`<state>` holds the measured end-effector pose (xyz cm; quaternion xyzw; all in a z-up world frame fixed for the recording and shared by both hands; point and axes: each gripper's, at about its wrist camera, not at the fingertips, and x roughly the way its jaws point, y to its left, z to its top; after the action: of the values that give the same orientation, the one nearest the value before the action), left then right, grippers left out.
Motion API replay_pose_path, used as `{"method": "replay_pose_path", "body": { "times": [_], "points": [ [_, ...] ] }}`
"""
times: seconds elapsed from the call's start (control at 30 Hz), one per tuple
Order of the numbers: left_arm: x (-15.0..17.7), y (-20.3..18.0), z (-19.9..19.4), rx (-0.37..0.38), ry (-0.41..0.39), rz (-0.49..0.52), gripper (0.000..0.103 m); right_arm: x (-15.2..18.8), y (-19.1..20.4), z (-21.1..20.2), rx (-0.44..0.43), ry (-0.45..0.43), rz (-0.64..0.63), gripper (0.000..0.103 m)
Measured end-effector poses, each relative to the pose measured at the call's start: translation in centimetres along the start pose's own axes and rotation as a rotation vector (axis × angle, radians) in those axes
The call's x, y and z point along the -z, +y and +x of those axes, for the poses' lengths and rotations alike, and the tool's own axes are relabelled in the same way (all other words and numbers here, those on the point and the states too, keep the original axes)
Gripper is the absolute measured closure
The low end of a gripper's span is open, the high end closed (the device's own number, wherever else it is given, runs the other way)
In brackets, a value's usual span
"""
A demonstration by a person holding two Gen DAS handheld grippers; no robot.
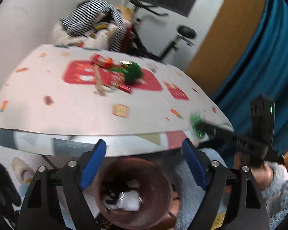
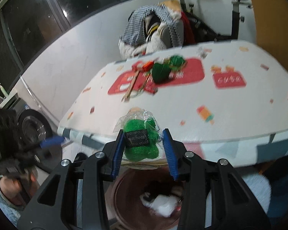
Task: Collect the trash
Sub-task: 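Lower the green bag into the brown bin and open the right tool, then grasp the green knitted yarn ball with the right tool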
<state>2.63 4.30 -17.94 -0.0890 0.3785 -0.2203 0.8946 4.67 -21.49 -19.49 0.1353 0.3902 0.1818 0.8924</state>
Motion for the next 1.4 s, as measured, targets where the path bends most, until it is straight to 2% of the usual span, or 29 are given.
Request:
{"method": "replay_pose_path", "body": {
  "times": [0.07,0.17,0.37,0.4,0.43,0.53,0.67,0.73,0.8,1.0,1.17,1.3,1.4],
  "points": [
    [-0.1,0.6,-0.9,-0.065,-0.026,-0.011,0.022,0.8,0.4,1.0,-0.012,0.054,-0.003,0.061],
    [0.0,1.6,-2.2,-0.118,-0.062,-0.035,0.021,1.4,0.8,2.1,-0.019,0.112,-0.010,0.061],
    [-0.3,3.9,-3.9,-0.172,-0.105,-0.099,0.020,3.0,1.7,4.2,-0.013,0.222,-0.018,0.058],
    [-0.3,4.2,-4.0,-0.178,-0.108,-0.108,0.020,3.1,1.8,4.5,-0.012,0.237,-0.016,0.055],
    [-0.4,4.4,-4.0,-0.182,-0.111,-0.115,0.020,3.2,1.8,4.5,-0.012,0.241,-0.015,0.048],
    [-0.3,4.8,-3.8,-0.186,-0.108,-0.127,0.020,3.1,1.8,4.3,-0.010,0.218,-0.021,0.032],
    [-0.1,5.0,-3.6,-0.190,-0.104,-0.132,0.020,2.7,1.4,3.9,0.011,0.174,-0.026,0.022],
    [-0.1,5.2,-3.4,-0.191,-0.102,-0.135,0.020,2.1,1.2,3.5,0.040,0.141,-0.039,0.010],
    [-0.3,5.4,-3.2,-0.195,-0.101,-0.137,0.020,1.6,1.0,3.3,0.065,0.117,-0.056,0.007],
    [-1.4,6.1,-2.8,-0.205,-0.104,-0.149,0.020,-1.2,0.2,3.2,0.119,0.072,-0.095,0.006],
    [-3.0,6.8,-2.6,-0.214,-0.123,-0.155,0.020,-4.1,-0.7,3.3,0.119,0.015,-0.082,0.006],
    [-4.2,7.7,-2.4,-0.229,-0.133,-0.154,0.020,-7.1,-1.1,4.5,0.101,-0.030,-0.062,0.006],
    [-5.0,8.9,-2.1,-0.236,-0.145,-0.174,0.020,-9.8,-1.2,7.0,0.102,-0.039,-0.078,0.006]
  ]
}}
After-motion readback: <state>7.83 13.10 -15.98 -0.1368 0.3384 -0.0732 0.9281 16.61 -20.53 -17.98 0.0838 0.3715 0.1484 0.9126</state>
